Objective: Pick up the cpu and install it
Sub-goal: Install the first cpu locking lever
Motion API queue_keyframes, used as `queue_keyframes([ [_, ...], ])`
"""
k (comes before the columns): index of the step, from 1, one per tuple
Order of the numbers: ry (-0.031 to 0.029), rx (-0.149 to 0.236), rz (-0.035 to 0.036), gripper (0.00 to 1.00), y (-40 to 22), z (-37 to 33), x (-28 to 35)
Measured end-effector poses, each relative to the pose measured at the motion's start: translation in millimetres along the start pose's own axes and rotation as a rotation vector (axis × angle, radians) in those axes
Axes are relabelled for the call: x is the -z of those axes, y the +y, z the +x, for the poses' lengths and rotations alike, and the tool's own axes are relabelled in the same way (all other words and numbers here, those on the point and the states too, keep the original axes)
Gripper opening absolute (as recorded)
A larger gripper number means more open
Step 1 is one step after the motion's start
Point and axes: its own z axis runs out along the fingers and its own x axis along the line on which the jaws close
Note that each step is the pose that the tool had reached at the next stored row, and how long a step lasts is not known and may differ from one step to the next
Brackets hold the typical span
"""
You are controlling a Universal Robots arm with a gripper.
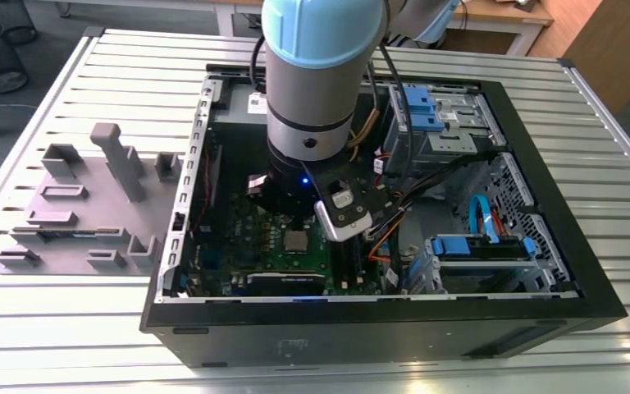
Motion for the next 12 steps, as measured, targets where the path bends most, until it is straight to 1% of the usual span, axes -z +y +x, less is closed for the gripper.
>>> queue_keyframes([
  [7, 0.0001, 0.0, 0.0001, 0.11, 0.1, 0.0, 0.0],
  [9, 0.0002, 0.0, 0.0004, 0.11, 0.1, 0.0, 1.1],
  [12, 0.0001, 0.0, 0.0, 0.11, 0.3, 0.1, 4.2],
])
